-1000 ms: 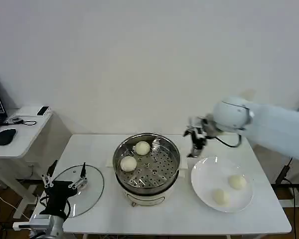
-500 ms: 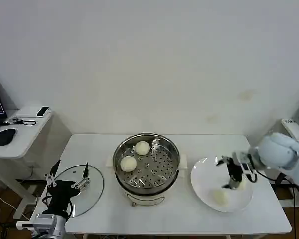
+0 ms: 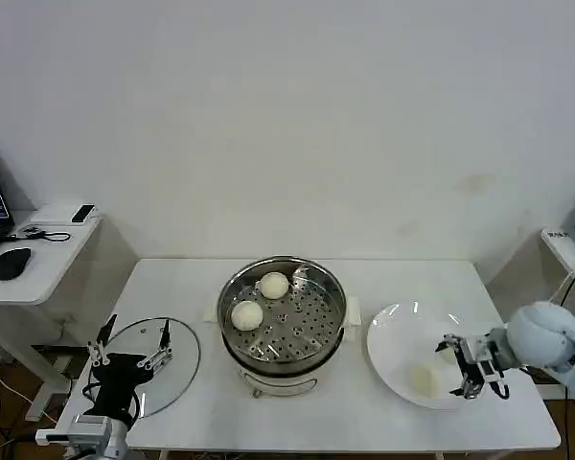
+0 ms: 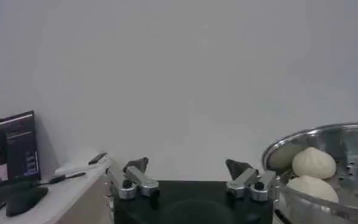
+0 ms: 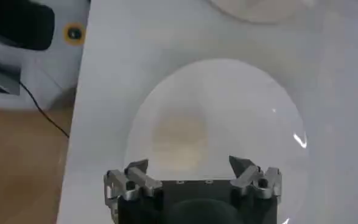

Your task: Take steamed baozi put them in steamer then cover it.

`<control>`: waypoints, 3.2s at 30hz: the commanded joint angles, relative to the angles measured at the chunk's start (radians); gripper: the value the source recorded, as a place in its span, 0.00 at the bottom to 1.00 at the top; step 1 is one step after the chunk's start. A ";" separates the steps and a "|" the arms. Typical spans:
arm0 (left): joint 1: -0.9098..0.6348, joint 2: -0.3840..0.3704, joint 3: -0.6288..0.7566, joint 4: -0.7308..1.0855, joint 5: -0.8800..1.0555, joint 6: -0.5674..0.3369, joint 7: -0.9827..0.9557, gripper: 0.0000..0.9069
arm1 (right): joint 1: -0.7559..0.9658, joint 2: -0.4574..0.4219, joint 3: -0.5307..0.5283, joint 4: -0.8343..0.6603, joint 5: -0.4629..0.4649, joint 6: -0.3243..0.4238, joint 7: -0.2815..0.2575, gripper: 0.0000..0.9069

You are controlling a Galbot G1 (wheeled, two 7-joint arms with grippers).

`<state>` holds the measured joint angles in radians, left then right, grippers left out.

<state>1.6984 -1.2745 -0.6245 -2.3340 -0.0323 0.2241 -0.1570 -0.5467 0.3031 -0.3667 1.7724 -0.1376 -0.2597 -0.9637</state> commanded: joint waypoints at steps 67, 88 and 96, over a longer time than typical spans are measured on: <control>0.001 -0.002 -0.013 0.015 -0.009 -0.016 0.001 1.00 | 0.977 0.183 -0.566 -0.174 0.251 -0.068 -0.096 0.71; 0.037 -0.035 -0.093 -0.022 -0.022 -0.012 -0.001 1.00 | 1.090 0.681 -0.784 -0.221 0.326 0.091 -0.123 0.71; 0.055 -0.049 -0.121 -0.035 -0.025 -0.012 -0.001 1.00 | 1.046 0.788 -0.818 -0.239 0.286 0.163 -0.125 0.71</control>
<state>1.7440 -1.3194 -0.7243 -2.3618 -0.0570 0.2120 -0.1575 0.4911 0.8984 -1.1121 1.5491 0.1587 -0.2046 -1.0743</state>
